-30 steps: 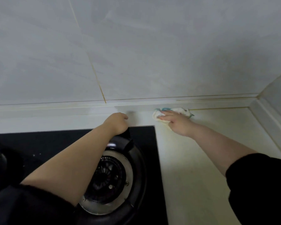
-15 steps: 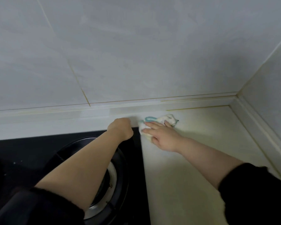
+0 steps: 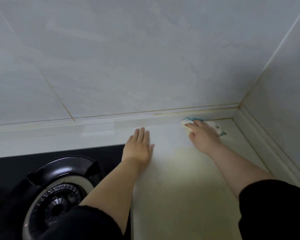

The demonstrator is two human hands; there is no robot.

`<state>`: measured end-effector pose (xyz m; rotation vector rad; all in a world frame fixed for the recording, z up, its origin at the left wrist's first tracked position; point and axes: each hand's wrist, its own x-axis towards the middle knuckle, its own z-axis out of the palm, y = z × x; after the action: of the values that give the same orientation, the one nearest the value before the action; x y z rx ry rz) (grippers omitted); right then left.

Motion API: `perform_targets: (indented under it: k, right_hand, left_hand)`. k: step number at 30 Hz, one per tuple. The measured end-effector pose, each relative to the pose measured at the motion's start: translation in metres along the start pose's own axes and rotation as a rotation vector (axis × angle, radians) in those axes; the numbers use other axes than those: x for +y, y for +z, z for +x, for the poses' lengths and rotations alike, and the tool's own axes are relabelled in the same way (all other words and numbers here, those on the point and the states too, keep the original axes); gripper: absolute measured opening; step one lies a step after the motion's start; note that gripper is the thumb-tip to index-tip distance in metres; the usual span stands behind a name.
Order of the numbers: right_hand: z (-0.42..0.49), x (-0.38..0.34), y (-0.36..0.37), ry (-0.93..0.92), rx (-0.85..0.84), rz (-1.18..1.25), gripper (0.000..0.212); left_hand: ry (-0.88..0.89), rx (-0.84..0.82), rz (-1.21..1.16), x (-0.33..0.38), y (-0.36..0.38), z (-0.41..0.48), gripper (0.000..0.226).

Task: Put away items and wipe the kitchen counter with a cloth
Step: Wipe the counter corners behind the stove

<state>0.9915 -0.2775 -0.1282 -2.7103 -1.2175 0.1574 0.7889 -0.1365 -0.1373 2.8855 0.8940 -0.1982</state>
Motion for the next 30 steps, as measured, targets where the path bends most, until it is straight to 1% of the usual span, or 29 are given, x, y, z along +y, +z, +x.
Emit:
perform_targets:
  k: [2, 4, 6, 7, 9, 10, 12, 14, 15, 17, 20, 21, 23, 24, 25, 28, 29, 30]
  right_hand:
    - [0.0, 0.009, 0.001, 0.089, 0.041, 0.012, 0.046]
    - [0.0, 0.013, -0.001, 0.121, 0.032, 0.028, 0.047]
    - [0.001, 0.004, -0.007, 0.116, 0.034, 0.147, 0.048]
    - [0.0, -0.008, -0.013, 0.076, 0.06, 0.237, 0.049]
    - [-0.001, -0.043, -0.025, -0.106, 0.127, 0.346, 0.051]
    - [0.002, -0.063, -0.029, -0.198, 0.137, 0.324, 0.053]
    - [0.008, -0.103, -0.033, -0.328, 0.116, 0.16, 0.055]
    - [0.013, -0.127, -0.029, -0.385, 0.088, -0.036, 0.053]
    - [0.016, -0.129, -0.027, -0.392, 0.087, -0.102, 0.052]
    - [0.018, -0.111, -0.028, -0.333, 0.116, -0.126, 0.051]
    - [0.015, -0.059, -0.041, -0.048, 0.129, 0.0, 0.045]
    - [0.013, -0.043, -0.046, 0.032, 0.118, -0.007, 0.043]
    - [0.012, -0.031, -0.052, 0.101, 0.085, -0.096, 0.039]
    - [0.014, -0.037, -0.053, 0.086, 0.091, -0.122, 0.037]
    - [0.014, -0.049, -0.053, 0.03, 0.102, -0.132, 0.038]
    - [0.015, -0.093, -0.042, -0.255, 0.117, -0.151, 0.045]
    - [0.015, -0.102, -0.037, -0.313, 0.109, -0.159, 0.046]
    - [0.017, -0.106, -0.034, -0.333, 0.103, -0.173, 0.046]
  left_hand:
    - [-0.001, 0.018, 0.014, -0.001, 0.002, -0.002, 0.058]
    - [0.002, 0.039, 0.017, -0.001, 0.004, -0.002, 0.058]
    - [0.001, 0.043, 0.009, -0.002, 0.005, -0.002, 0.058]
    - [0.001, 0.042, 0.01, -0.002, 0.005, -0.002, 0.058]
    - [0.0, 0.044, 0.012, -0.002, 0.005, -0.002, 0.058]
    - [-0.002, 0.047, 0.011, -0.002, 0.004, -0.001, 0.058]
    - [-0.008, 0.047, 0.011, -0.002, 0.004, -0.002, 0.058]
    - [-0.01, 0.041, 0.018, -0.001, 0.004, -0.002, 0.058]
    - [-0.009, 0.041, 0.023, -0.001, 0.004, -0.001, 0.058]
    - [-0.008, 0.043, 0.03, -0.002, 0.003, 0.0, 0.058]
    - [-0.006, 0.038, 0.039, -0.002, 0.004, -0.001, 0.057]
    - [-0.008, 0.034, 0.041, -0.002, 0.004, -0.002, 0.057]
    - [-0.005, 0.033, 0.036, -0.002, 0.005, -0.001, 0.057]
    - [-0.003, 0.032, 0.032, -0.002, 0.005, -0.001, 0.057]
    - [-0.001, 0.028, 0.032, -0.002, 0.004, -0.001, 0.057]
    - [0.004, 0.029, 0.026, -0.001, 0.004, 0.0, 0.057]
    - [0.007, 0.031, 0.026, -0.001, 0.005, 0.0, 0.057]
    - [0.014, 0.038, 0.027, 0.0, 0.006, 0.0, 0.058]
